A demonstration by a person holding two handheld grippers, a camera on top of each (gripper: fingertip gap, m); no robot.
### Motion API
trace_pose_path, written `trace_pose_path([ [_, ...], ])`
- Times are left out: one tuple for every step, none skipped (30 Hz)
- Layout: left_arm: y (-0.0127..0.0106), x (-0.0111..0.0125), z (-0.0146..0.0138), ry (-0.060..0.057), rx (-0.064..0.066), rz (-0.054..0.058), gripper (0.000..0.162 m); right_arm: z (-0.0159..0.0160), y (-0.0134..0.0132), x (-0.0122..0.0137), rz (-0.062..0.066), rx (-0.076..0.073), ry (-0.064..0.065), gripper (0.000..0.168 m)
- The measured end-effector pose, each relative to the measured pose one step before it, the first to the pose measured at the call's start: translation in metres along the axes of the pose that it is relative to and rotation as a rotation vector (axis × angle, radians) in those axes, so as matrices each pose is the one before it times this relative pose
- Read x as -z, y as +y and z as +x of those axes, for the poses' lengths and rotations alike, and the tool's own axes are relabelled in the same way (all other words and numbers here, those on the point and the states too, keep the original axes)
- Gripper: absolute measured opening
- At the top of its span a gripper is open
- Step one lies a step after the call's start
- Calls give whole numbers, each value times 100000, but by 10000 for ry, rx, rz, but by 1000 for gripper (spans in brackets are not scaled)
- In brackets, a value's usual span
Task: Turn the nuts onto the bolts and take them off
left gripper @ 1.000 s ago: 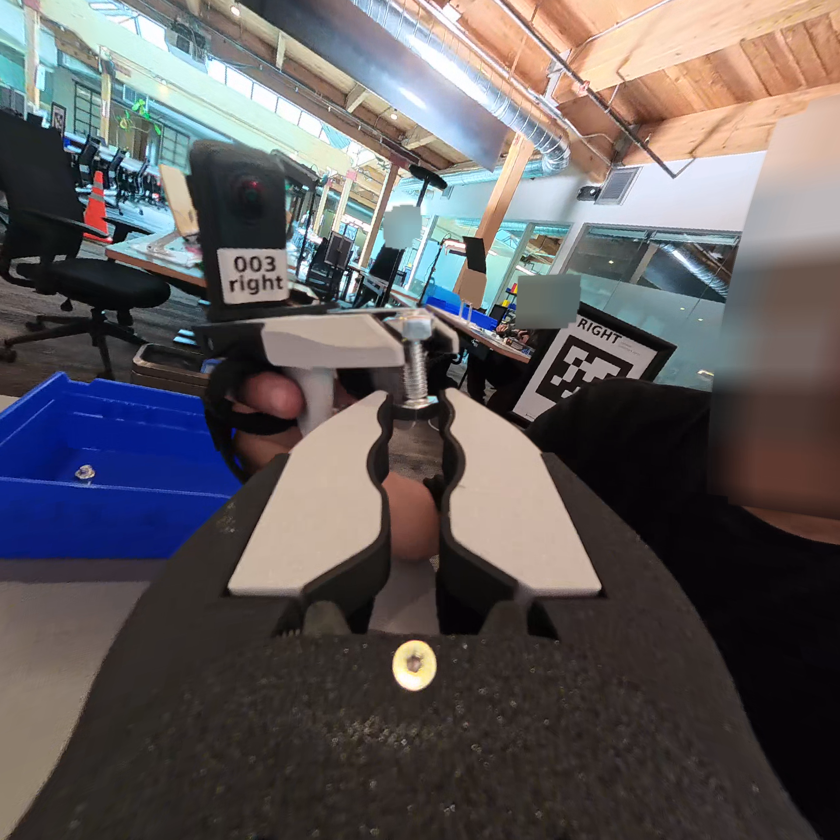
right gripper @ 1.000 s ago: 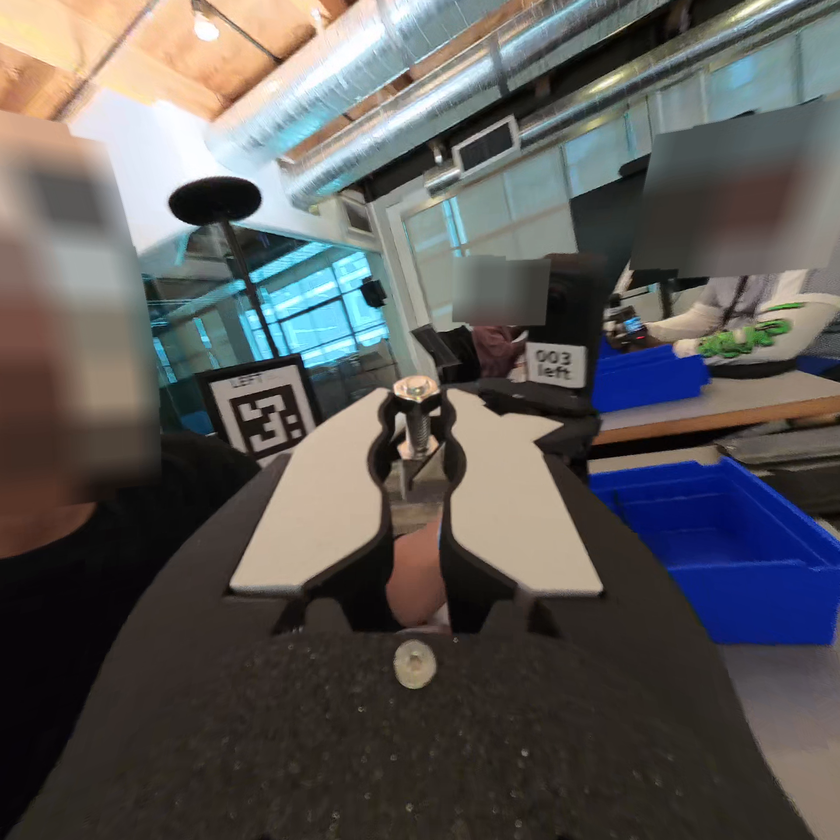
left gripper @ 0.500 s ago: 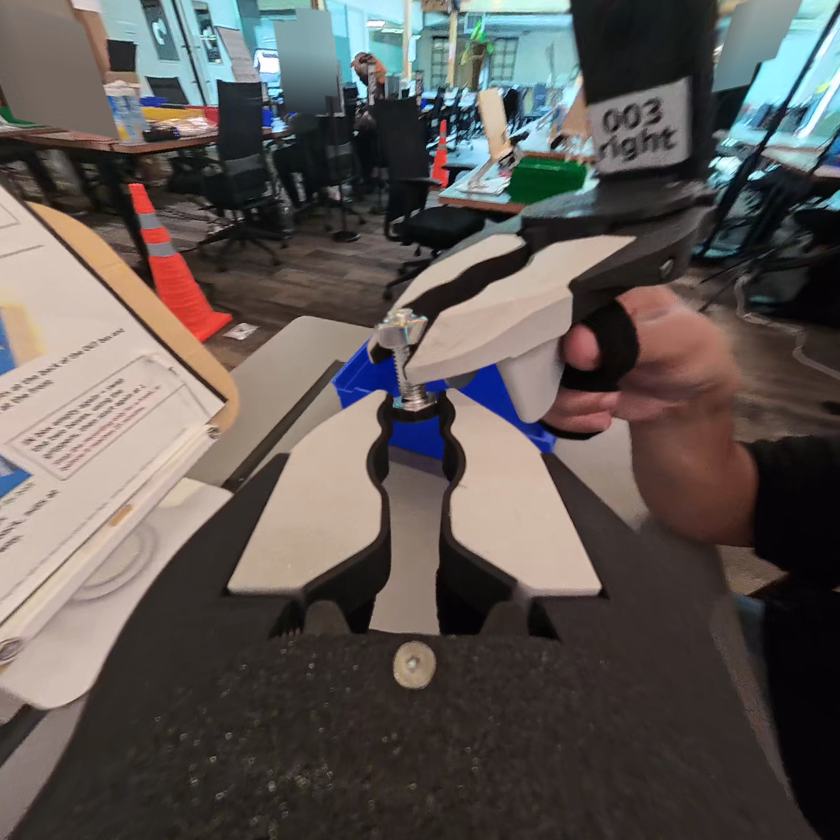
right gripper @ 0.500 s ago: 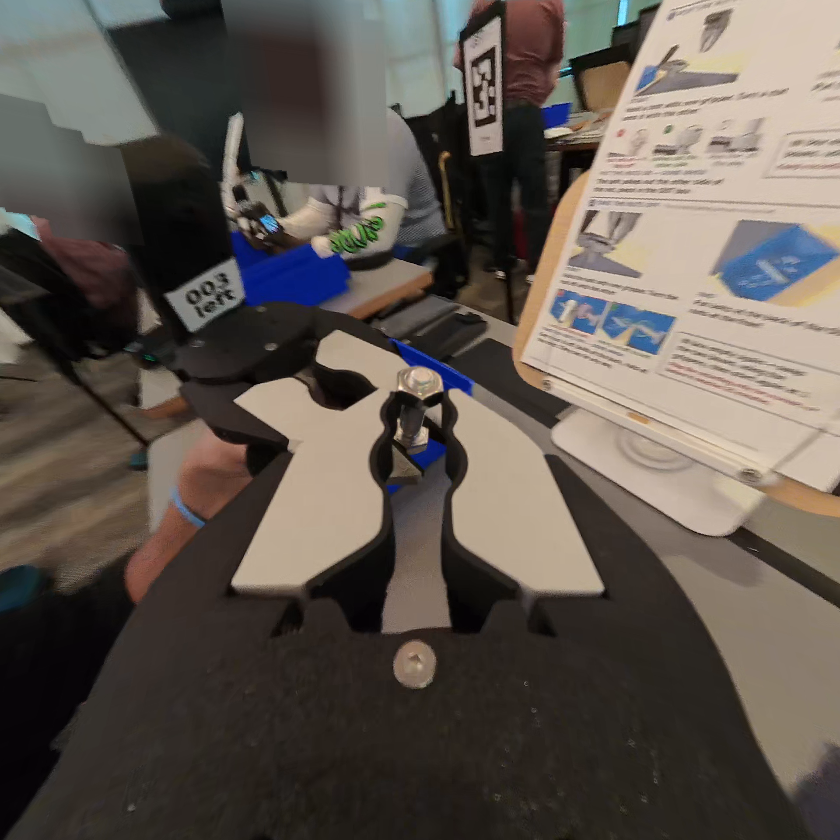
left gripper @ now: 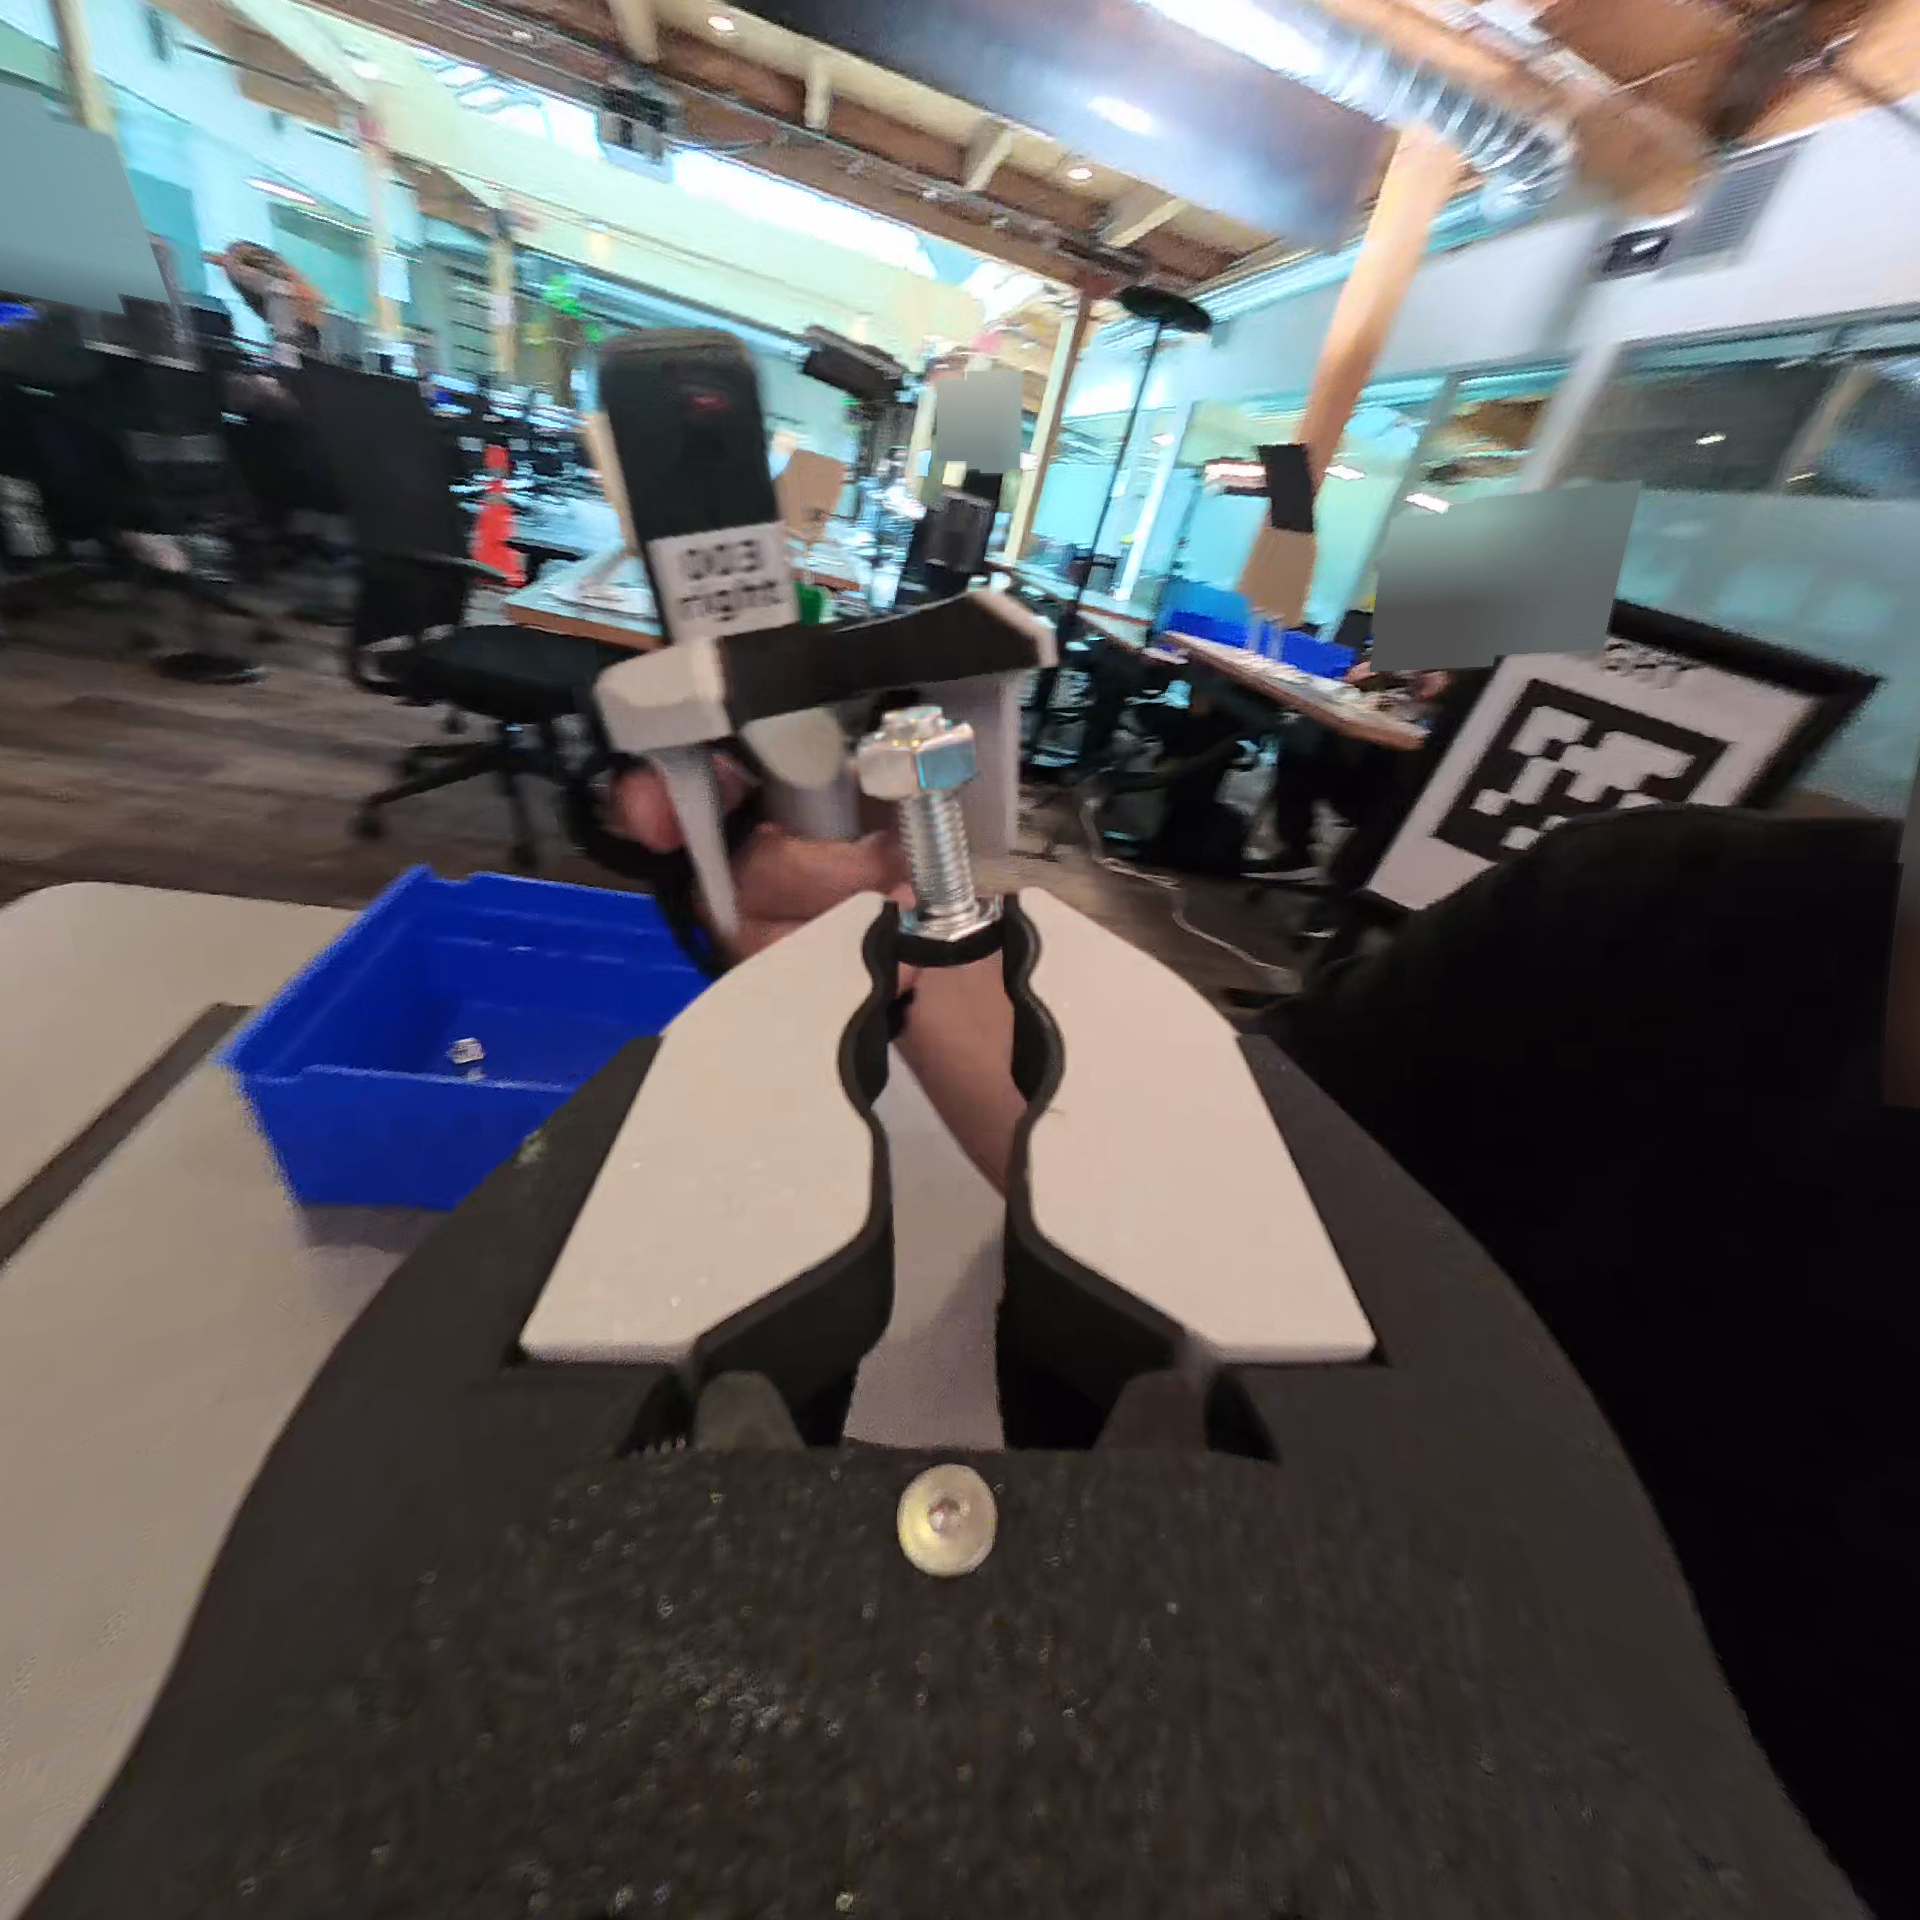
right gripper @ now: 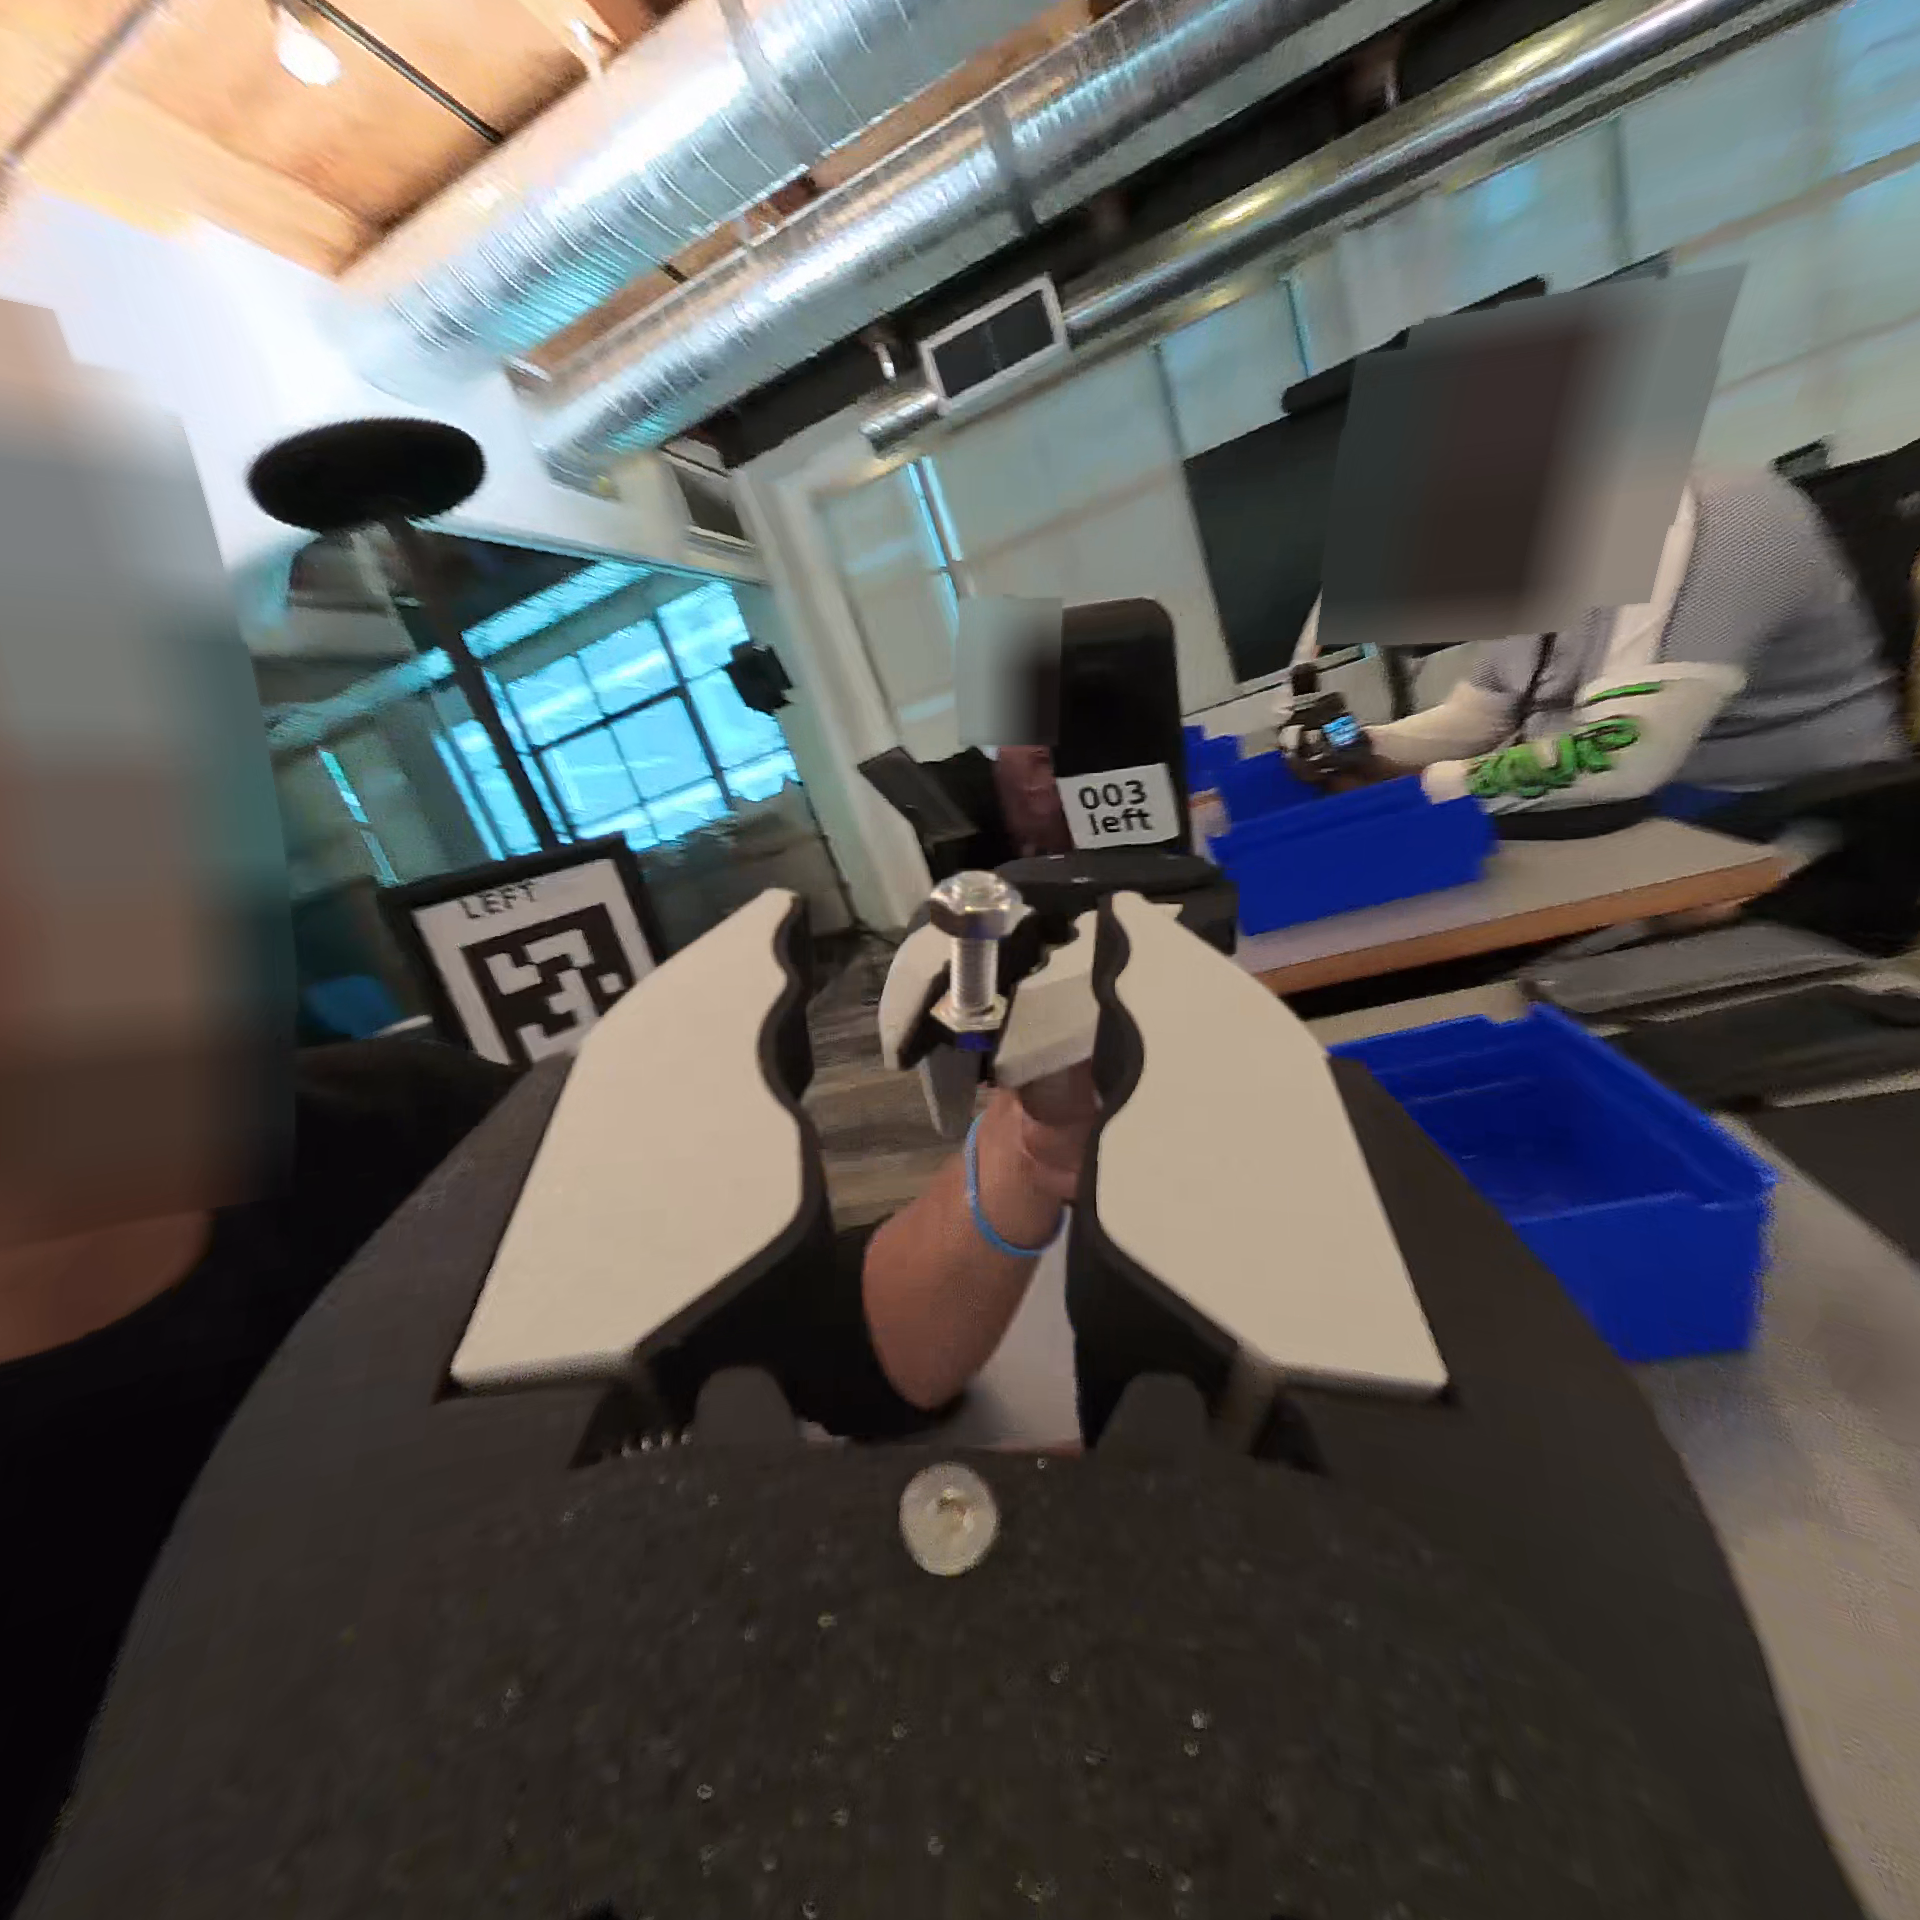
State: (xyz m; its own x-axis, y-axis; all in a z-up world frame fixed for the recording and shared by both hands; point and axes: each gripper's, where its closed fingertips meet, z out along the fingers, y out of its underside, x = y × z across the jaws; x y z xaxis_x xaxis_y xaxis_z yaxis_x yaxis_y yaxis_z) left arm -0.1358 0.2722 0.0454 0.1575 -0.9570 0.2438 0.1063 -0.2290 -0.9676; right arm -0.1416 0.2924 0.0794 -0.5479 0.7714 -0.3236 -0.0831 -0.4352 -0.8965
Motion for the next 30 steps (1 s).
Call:
trace_pose_path([
  [77, -105, 203, 255, 137, 19, 18, 184, 292, -189, -12, -295, -212, 52],
  [111, -115, -7, 114, 99, -5, 18, 67, 352, -286, -48, -220, -252, 53],
  [119, -113, -43, 83, 76, -16, 18, -118, 382, -343, -82, -213, -344, 51],
  [83, -99, -88, 55, 72, 8, 18, -274, 294, -317, -80, -207, -419, 49],
  [177, -85, -220, -68, 39, -75, 18, -260, 31, -196, 53, -150, -357, 39],
  [115, -51, -173, -69, -9, -45, 18, 139, -32, -90, 83, -91, -21, 31],
  [40, -33, 23, 39, 7, -12, 18, 453, 50, 27, -34, 69, 220, 19],
  [60, -37, -264, -188, 0, -47, 18, 398, -122, 96, 66, 75, 237, 18],
  [47, 27, -630, -463, -121, -65, 18, 479, -107, 81, 62, -35, 339, 18],
  [106, 30, -600, -513, -211, -119, 18, 566, -54, 97, -4, -4, 431, 18],
  [178, 23, -578, -511, -228, -182, 18, 528, 11, 64, -74, 69, 478, 18],
  [101, 41, -656, -593, -268, -145, 18, 537, -45, 51, -35, 158, 564, 18],
  [37, 34, -603, -573, -271, -97, 18, 524, -102, 34, -12, 240, 616, 18],
  [33, 22, -499, -462, -165, -90, 18, 450, -66, 15, -48, 222, 609, 18],
  [64, 2, -465, -409, -133, -93, 18, 429, -30, -34, -56, 181, 639, 18],
  [67, -17, -471, -413, -145, -83, 18, 456, -26, -28, -58, 138, 692, 18],
  [162, -73, -458, -405, -156, -137, 17, 482, 57, -29, -116, 153, 755, 18],
  [247, -104, -532, -469, -196, -199, 18, 599, 133, 10, -151, 162, 878, 18],
  [309, -163, -570, -517, -244, -228, 18, 683, 152, 56, -145, 112, 965, 18],
  [302, -225, -418, -444, -284, -217, 18, 526, 155, 39, -108, 109, 856, 17],
  [226, -232, -126, -248, -251, -155, 18, 172, 146, -22, -90, 240, 595, 18],
  [130, -202, -8, -122, -137, -81, 18, 69, 80, 19, -77, 313, 486, 17],
  [-26, -99, 99, 44, -8, 37, 18, -11, -9, 66, -36, 317, 329, 18],
  [-220, 25, 309, 303, 166, 190, 18, -206, -148, 145, 53, 223, 79, 18],
  [-302, 145, 456, 489, 261, 244, 18, -352, -306, 192, 162, 143, -175, 19],
  [-282, 210, 364, 424, 246, 214, 18, -633, -462, 287, 277, 134, -519, 29],
  [-289, 259, 217, 291, 201, 199, 18, -857, -547, 345, 329, 60, -816, 37],
  [-247, 262, 315, 362, 203, 168, 18, -914, -669, 432, 374, -61, -959, 41],
  [-221, 279, 552, 526, 223, 150, 18, -812, -763, 475, 465, -97, -947, 42],
  [-371, 277, 583, 532, 226, 243, 18, -499, -720, 508, 494, -85, -797, 43],
])
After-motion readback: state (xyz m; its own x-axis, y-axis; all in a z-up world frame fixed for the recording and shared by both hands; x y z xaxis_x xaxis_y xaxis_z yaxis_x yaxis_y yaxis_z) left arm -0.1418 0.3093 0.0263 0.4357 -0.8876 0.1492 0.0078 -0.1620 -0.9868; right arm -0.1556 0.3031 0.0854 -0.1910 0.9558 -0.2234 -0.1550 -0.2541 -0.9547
